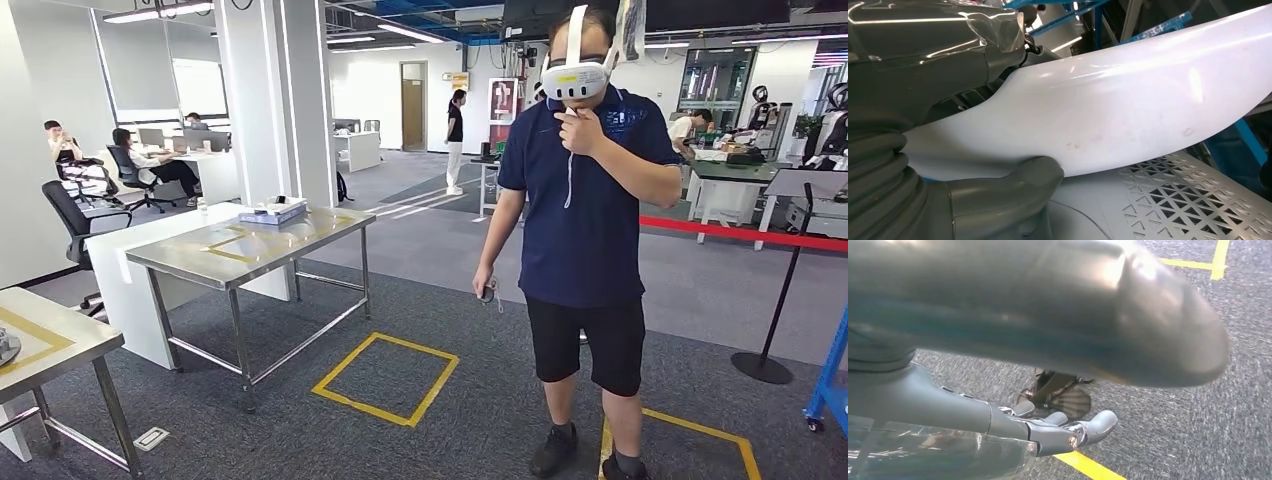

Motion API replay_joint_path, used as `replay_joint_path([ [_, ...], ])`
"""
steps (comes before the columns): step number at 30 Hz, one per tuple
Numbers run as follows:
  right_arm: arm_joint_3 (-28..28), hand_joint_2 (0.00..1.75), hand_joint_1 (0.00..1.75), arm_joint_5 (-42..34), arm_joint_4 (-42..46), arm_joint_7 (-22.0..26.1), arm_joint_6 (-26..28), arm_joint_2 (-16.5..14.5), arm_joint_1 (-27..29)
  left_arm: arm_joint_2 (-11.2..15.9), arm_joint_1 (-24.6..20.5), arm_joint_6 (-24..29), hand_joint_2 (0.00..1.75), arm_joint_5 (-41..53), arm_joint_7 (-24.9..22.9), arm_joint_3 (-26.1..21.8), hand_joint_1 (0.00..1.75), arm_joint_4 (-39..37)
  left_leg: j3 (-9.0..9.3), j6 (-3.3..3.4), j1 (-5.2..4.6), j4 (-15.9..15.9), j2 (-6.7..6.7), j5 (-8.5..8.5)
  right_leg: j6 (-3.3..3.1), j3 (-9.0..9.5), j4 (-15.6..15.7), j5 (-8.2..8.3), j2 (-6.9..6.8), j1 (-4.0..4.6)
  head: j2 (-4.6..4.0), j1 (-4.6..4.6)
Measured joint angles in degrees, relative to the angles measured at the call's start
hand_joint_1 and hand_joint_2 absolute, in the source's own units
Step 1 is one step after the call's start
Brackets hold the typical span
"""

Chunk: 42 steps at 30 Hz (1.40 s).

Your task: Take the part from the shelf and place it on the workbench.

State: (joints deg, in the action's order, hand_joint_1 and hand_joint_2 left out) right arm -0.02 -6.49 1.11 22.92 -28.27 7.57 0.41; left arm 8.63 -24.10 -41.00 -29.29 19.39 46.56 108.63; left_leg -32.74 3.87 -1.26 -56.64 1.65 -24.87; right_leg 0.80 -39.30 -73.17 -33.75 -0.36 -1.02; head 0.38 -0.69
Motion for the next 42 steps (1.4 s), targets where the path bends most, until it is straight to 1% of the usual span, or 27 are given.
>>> replay_joint_path([
  [1, 0.01, 0.0, 0.0, -0.03, -0.07, -0.02, 0.02, 0.04, 0.1, -0.01, 0.07, 0.0, 1.75, 0.01, -0.02, 0.03, 1.75, -0.03, 0.02, -0.02, 0.0, -0.03, 0.91, -0.02, 0.29, -1.1, -1.42, -0.04, 0.15, -0.03, -0.01, 0.04],
  [2, 0.01, 0.0, 0.0, -0.03, -0.09, -0.03, 0.03, 0.05, 0.15, -0.02, 0.11, 0.0, 1.75, 0.01, -0.04, 0.05, 1.75, -0.04, 0.08, -0.08, 0.01, -0.07, 1.82, -0.06, 0.77, -1.01, -0.37, 0.99, 0.24, -0.12, -0.01, 0.1],
  [4, 0.02, 0.0, 0.0, -0.02, -0.12, -0.06, 0.08, 0.11, 0.13, -0.05, 0.12, 0.0, 1.75, 0.01, -0.04, 0.07, 1.75, -0.04, 0.18, -0.45, 0.08, -0.41, 3.46, -0.34, 1.83, 1.97, 7.32, 4.85, 1.26, -0.55, 0.0, 0.18],
  [5, 0.02, 0.0, 0.0, -0.03, -0.16, -0.07, 0.09, 0.14, 0.1, -0.05, 0.13, 0.0, 1.75, 0.0, -0.04, 0.06, 1.75, -0.04, 0.1, -0.78, 0.0, -0.74, 4.19, -0.59, 2.0, 3.63, 11.08, 6.45, 2.07, -0.69, -0.01, 0.25],
  [7, 0.04, 0.0, 0.0, -0.08, -0.27, -0.1, 0.07, 0.14, -0.06, -0.03, 0.14, 0.0, 1.75, -0.04, -0.07, 0.02, 1.75, -0.03, -0.23, -1.36, -0.11, -1.3, 5.21, -1.0, 1.4, 5.3, 14.52, 7.76, 3.07, -0.69, 0.0, 0.26],
  [9, 0.05, 0.0, 0.0, -0.23, -0.32, -0.24, 0.03, 0.1, -0.32, 0.09, 0.16, -0.05, 1.75, -0.14, -0.08, -0.05, 1.75, -0.03, -0.46, -1.65, -0.05, -1.47, 5.93, -1.18, 0.45, 5.5, 14.52, 7.69, 2.29, -0.6, 0.01, 0.14],
  [10, 0.07, 0.0, 0.0, -0.37, -0.33, -0.37, 0.03, 0.09, -0.4, 0.19, 0.15, -0.1, 1.75, -0.21, -0.07, -0.08, 1.75, -0.03, -0.67, -1.86, -0.03, -1.81, 5.49, -1.47, 0.15, 5.62, 14.59, 7.64, 1.82, -0.63, 0.02, 0.09],
  [12, 0.08, 0.0, 0.0, -0.6, -0.34, -0.6, 0.04, 0.05, -0.4, 0.33, 0.07, -0.17, 1.75, -0.35, -0.05, -0.1, 1.75, -0.04, -2.25, -2.5, 0.12, -5.08, 2.7, -3.33, -0.5, 5.94, 14.69, 7.47, 0.82, -0.71, 0.01, -0.11],
  [14, 0.08, 0.0, 0.0, -0.78, -0.38, -0.73, 0.09, 0.02, -0.24, 0.39, 0.03, -0.17, 1.75, -0.49, -0.03, -0.09, 1.75, -0.13, -6.0, -3.1, 0.5, -12.24, -0.43, -6.43, -1.03, 6.11, 14.7, 7.19, -0.28, -0.39, 0.01, -0.3],
  [15, 0.08, 0.0, 0.0, -0.83, -0.42, -0.83, 0.13, -0.01, -0.16, 0.41, 0.05, -0.18, 1.75, -0.53, -0.02, -0.07, 1.75, -0.24, -8.05, -3.28, 0.72, -15.81, -1.05, -7.58, -1.18, 6.14, 14.7, 7.04, -0.95, -0.25, 0.02, -0.31],
  [16, 0.08, 0.0, 0.0, -0.86, -0.45, -0.91, 0.16, -0.01, -0.11, 0.45, 0.09, -0.19, 1.75, -0.55, -0.02, -0.06, 1.75, -0.36, -9.42, -3.35, 0.86, -17.87, -1.37, -7.85, -1.26, 6.21, 14.69, 6.91, -1.67, -0.14, 0.02, -0.34],
  [17, 0.08, 0.0, 0.0, -0.88, -0.49, -0.98, 0.19, -0.02, -0.1, 0.49, 0.11, -0.19, 1.75, -0.55, -0.02, -0.05, 1.75, -0.47, -9.73, -3.32, 0.94, -17.87, -1.56, -7.1, -1.29, 6.33, 14.69, 6.75, -2.42, -0.04, 0.02, -0.36],
  [18, 0.08, 0.0, 0.0, -0.88, -0.5, -1.02, 0.2, -0.04, -0.13, 0.53, 0.13, -0.2, 1.75, -0.56, -0.02, -0.05, 1.75, -0.52, -8.68, -3.13, 0.89, -15.42, -1.84, -5.42, -1.27, 6.54, 14.69, 6.57, -3.08, 0.04, 0.02, -0.38],
  [19, 0.08, 0.0, 0.0, -0.88, -0.5, -1.02, 0.21, -0.08, -0.17, 0.56, 0.12, -0.2, 1.75, -0.56, -0.02, -0.06, 1.75, -0.54, -6.62, -2.69, 0.66, -11.35, -2.76, -3.28, -1.25, 6.84, 14.71, 6.39, -3.72, 0.13, 0.02, -0.4],
  [20, 0.08, 0.0, 0.0, -0.88, -0.5, -1.02, 0.21, -0.2, -0.2, 0.56, 0.06, -0.2, 1.75, -0.57, -0.02, -0.07, 1.75, -0.53, -4.5, -2.19, 0.22, -7.27, -4.32, -1.84, -1.14, 7.15, 14.73, 6.17, -4.33, 0.24, 0.01, -0.38],
  [22, 0.08, 0.0, 0.0, -0.9, -0.51, -1.02, 0.22, -0.43, -0.21, 0.52, -0.15, -0.2, 1.75, -0.59, 0.01, -0.08, 1.75, -0.52, -1.99, -1.39, -0.61, -2.44, -6.61, -0.82, -0.8, 7.55, 14.82, 5.82, -5.53, 0.43, 0.01, -0.37],
  [23, 0.08, 0.0, 0.0, -0.92, -0.52, -1.03, 0.24, -0.5, -0.21, 0.5, -0.24, -0.2, 1.75, -0.61, 0.02, -0.08, 1.75, -0.52, -1.86, -1.26, -0.85, -1.97, -6.81, -1.11, -0.58, 7.65, 14.87, 5.69, -6.12, 0.49, 0.01, -0.32],
  [25, 0.08, 0.0, 0.0, -0.96, -0.52, -1.04, 0.28, -0.47, -0.22, 0.49, -0.31, -0.2, 1.75, -0.63, 0.04, -0.09, 1.75, -0.52, -1.99, -1.17, -0.92, -1.93, -6.04, -1.12, -0.35, 7.75, 14.94, 5.57, -6.93, 0.47, 0.02, -0.3],
  [29, 0.08, 0.0, 0.0, -0.97, -0.52, -1.06, 0.3, -0.45, -0.23, 0.5, -0.3, -0.2, 1.75, -0.63, 0.05, -0.09, 1.75, -0.52, -2.02, -1.13, -0.92, -1.91, -5.79, -1.09, -0.3, 7.85, 15.03, 5.57, -7.2, 0.46, 0.01, -0.28],
  [31, 0.08, 0.0, 0.0, -1.01, -0.51, -1.14, 0.33, -0.53, -0.33, 0.5, -0.28, -0.2, 1.75, -0.63, 0.09, -0.11, 1.75, -0.49, -1.32, -0.8, -0.64, -0.98, -4.77, -0.7, -0.09, 8.36, 15.4, 5.47, -7.68, 0.53, 0.02, -0.34],
  [33, 0.11, 0.0, 0.0, -1.21, -0.57, -1.31, 0.47, -0.45, -0.23, 0.31, -0.25, -0.23, 1.75, -0.62, 0.18, 0.01, 1.75, -0.71, 0.01, -0.35, -0.03, 0.54, -1.29, 0.13, 0.3, 3.92, 7.13, 2.75, -3.93, 0.27, 0.02, -0.16],
  [35, 0.16, 0.0, 0.0, -1.37, -0.65, -1.46, 0.58, -0.3, 0.0, 0.11, -0.24, -0.26, 1.75, -0.61, 0.24, 0.17, 1.75, -1.0, 0.68, -0.41, 0.43, 0.99, 2.32, 0.44, 1.29, -0.08, 1.67, 2.12, 0.28, -0.34, 0.01, 0.12],
  [36, 0.17, 0.0, 0.0, -1.37, -0.66, -1.49, 0.58, -0.3, 0.0, 0.11, -0.22, -0.26, 1.75, -0.61, 0.24, 0.19, 1.75, -1.03, 0.68, -0.7, 0.57, 0.69, 3.29, 0.22, 2.09, 1.11, 5.26, 4.16, 0.74, -0.66, 0.01, 0.18],
  [37, 0.2, 0.0, 0.0, -1.38, -0.68, -1.51, 0.58, -0.32, -0.02, 0.11, -0.22, -0.26, 1.75, -0.61, 0.24, 0.2, 1.75, -1.03, 0.52, -1.1, 0.63, 0.17, 4.07, -0.14, 2.69, 2.65, 9.24, 6.02, 1.83, -0.98, 0.01, 0.25],
  [38, 0.23, 0.0, 0.0, -1.38, -0.71, -1.51, 0.58, -0.34, -0.1, 0.11, -0.22, -0.26, 1.75, -0.61, 0.24, 0.2, 1.75, -1.03, 0.26, -1.52, 0.66, -0.42, 4.76, -0.57, 2.78, 3.99, 12.42, 7.37, 2.66, -1.2, 0.0, 0.33],
  [40, 0.34, 0.0, 0.0, -1.38, -0.77, -1.52, 0.58, -0.37, -0.28, 0.15, -0.19, -0.26, 1.75, -0.62, 0.24, 0.19, 1.75, -1.03, -0.3, -2.18, 0.64, -1.21, 5.73, -1.18, 1.87, 5.06, 14.73, 8.1, 3.43, -1.14, -0.01, 0.31],
  [42, 0.47, 0.0, 0.0, -1.38, -0.78, -1.52, 0.57, -0.39, -0.46, 0.23, -0.1, -0.27, 1.75, -0.64, 0.24, 0.14, 1.75, -1.02, -0.45, -2.48, 0.84, -1.36, 6.25, -1.4, 0.78, 5.28, 14.72, 7.97, 2.3, -0.96, 0.01, 0.18],
])
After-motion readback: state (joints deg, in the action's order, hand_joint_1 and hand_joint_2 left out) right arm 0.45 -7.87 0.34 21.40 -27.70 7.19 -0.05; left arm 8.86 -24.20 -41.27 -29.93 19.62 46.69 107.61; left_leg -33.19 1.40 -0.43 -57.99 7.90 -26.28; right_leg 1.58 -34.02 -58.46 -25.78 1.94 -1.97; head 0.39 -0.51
